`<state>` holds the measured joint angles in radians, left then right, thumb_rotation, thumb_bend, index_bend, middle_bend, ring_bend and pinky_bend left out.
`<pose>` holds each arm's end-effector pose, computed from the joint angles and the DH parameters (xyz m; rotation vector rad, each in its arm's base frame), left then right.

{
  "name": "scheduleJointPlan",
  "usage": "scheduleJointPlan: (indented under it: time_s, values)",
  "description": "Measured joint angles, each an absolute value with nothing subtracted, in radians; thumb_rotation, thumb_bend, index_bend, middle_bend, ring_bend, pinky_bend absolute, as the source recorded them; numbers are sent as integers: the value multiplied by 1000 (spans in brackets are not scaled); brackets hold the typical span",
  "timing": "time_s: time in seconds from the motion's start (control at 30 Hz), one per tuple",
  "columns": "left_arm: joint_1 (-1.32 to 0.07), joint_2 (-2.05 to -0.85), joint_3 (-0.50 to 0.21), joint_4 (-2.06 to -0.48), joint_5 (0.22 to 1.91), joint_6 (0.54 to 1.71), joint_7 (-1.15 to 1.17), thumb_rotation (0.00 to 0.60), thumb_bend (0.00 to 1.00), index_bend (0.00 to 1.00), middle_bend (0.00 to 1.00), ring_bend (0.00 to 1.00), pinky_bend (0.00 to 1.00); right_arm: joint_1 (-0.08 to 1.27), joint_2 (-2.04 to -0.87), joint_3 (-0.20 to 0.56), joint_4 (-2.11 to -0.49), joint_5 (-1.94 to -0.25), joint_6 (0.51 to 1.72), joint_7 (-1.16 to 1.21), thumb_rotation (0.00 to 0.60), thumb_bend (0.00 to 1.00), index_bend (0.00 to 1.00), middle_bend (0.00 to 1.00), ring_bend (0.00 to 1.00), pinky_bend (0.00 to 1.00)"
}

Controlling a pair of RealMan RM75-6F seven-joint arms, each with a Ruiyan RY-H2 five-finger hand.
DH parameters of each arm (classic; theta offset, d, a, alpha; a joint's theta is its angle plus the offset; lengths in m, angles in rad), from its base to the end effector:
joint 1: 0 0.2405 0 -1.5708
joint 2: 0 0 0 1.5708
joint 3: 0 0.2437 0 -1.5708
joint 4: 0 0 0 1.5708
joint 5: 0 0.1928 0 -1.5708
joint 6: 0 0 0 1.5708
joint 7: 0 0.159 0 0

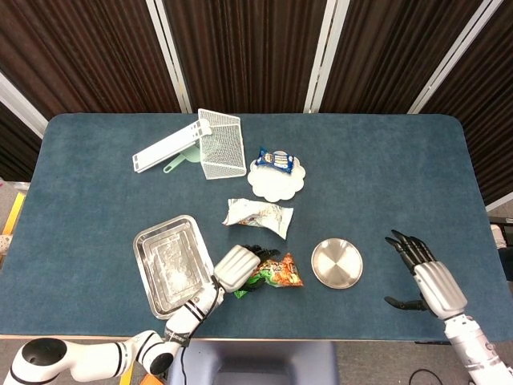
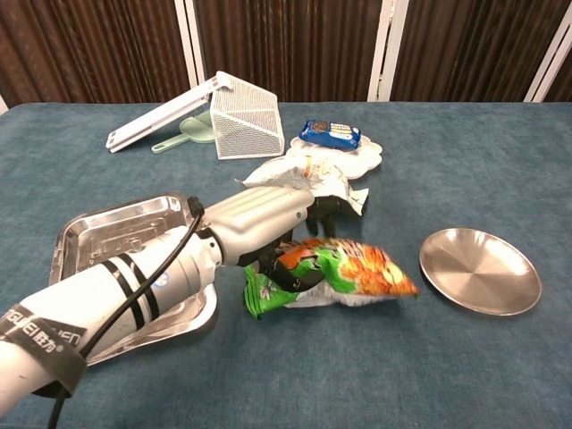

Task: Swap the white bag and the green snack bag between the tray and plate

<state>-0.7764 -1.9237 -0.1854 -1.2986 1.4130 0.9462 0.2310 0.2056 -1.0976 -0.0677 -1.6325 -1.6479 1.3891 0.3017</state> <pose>-0.0455 0.2899 -0.1038 -2.0995 -0.9353 -1.2305 -0.2641 -0.1987 0.1348 1.5917 -1.1863 1.1105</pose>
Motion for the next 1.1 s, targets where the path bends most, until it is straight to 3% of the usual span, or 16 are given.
scheduleJointPlan:
  time_s: [0.33, 0.73, 0.93, 1.1]
  values:
    - [-758, -1927, -187, -1398, 1384, 997, 236, 600, 352, 0, 0, 0, 131, 206, -1119, -62, -1628, -1649, 1377, 272, 600, 157, 0, 0, 0, 0]
    - [-619, -1599, -122, -1653, 1330, 1105, 277, 600, 351, 0, 0, 0, 119, 196, -1159, -64, -1648, -1646, 1368, 153, 600, 157, 0, 0, 0, 0]
    - [-647, -1612, -174, -1561, 1323, 1089, 202, 600, 352, 0, 0, 0, 64, 192, -1173, -65, -1655, -1647, 1361, 126, 600, 158, 0, 0, 0, 0]
    - [-733, -1709, -230, -1345, 1333, 1039, 117, 600, 346, 0, 0, 0, 31, 199, -1167, -50, -1647, -1622, 1348, 151, 600, 157, 0, 0, 0, 0]
